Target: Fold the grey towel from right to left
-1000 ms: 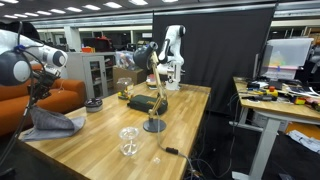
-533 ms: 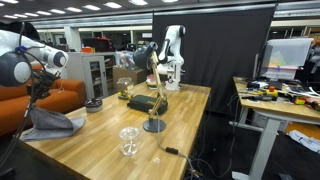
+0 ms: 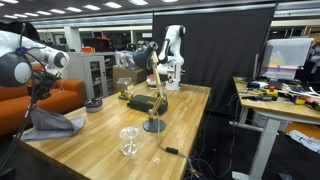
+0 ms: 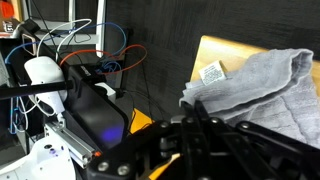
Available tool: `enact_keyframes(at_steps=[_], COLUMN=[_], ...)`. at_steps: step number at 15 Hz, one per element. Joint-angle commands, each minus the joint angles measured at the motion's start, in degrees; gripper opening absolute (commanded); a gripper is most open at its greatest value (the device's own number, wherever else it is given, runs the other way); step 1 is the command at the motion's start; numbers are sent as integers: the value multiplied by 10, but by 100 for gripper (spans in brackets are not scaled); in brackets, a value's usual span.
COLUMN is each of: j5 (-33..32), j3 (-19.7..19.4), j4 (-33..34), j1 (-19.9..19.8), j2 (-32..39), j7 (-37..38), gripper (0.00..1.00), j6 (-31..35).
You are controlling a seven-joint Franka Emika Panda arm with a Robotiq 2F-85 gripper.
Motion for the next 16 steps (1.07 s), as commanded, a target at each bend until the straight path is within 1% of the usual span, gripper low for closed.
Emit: enact_keyframes(at_steps=[1,5,8,13,16], j5=[10,16,20,20,34], j3=[8,12,20,31,37], j4=[1,-5,-11,-6,9], j1=[-10,-19,-17,-3,-1], j2=[2,-3,-7,3,27], j7=[24,51,48,37,66], gripper=[1,1,1,1,1], j6=[7,7,-3,-46,-85])
